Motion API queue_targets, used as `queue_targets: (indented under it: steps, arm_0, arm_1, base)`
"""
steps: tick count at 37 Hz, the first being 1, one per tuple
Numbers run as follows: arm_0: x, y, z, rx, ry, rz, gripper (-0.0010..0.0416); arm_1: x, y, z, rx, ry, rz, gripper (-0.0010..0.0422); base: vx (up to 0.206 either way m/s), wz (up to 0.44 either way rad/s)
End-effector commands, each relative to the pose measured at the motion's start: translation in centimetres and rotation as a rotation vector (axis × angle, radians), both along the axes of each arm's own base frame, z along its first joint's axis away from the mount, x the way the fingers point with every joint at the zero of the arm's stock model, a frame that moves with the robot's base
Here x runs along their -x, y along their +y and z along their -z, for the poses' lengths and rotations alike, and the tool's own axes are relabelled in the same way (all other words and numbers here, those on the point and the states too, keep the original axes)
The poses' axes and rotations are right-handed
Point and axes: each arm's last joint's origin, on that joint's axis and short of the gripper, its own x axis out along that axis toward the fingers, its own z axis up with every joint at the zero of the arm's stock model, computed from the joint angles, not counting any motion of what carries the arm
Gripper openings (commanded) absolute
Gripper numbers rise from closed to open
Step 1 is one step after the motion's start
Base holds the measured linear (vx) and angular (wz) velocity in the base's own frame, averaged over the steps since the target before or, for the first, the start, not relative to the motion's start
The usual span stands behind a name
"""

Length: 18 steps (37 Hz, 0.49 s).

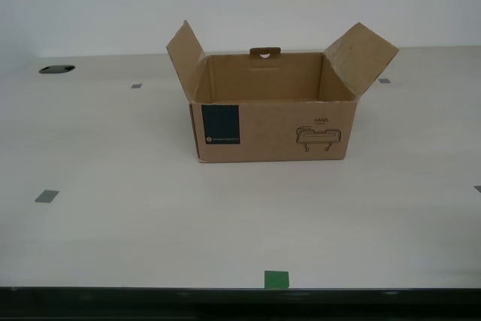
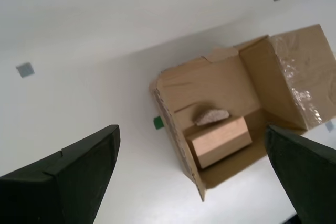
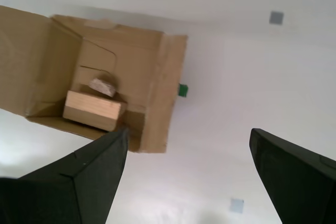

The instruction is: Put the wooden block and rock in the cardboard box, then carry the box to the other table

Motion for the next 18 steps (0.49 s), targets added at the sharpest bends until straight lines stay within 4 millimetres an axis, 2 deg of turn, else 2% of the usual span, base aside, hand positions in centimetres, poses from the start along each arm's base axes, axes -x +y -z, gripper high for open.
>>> queue_targets:
  steps: [1, 12, 18]
  arm_0:
    - [-0.1, -0.7, 1.1, 0.007, 0.030, 0.022, 0.0317]
    - [-1.1, -0.6, 5.3, -0.022, 0.066, 0.017, 0.0320]
    - [-1.6, -0.4, 7.5, -0.083, 0.094, 0.003, 0.0341]
  arm_1:
    - [-0.2, -0.3, 1.2, 0.063, 0.042, 0.042, 0.0373]
    - [-1.1, -0.7, 6.0, 0.098, 0.118, 0.006, 0.0373]
    - [-1.2, -0.7, 8.9, 0.089, 0.158, -0.005, 0.0373]
  base:
    - [0.000, 0.000]
    - [0.000, 0.000]
    - [0.000, 0.000]
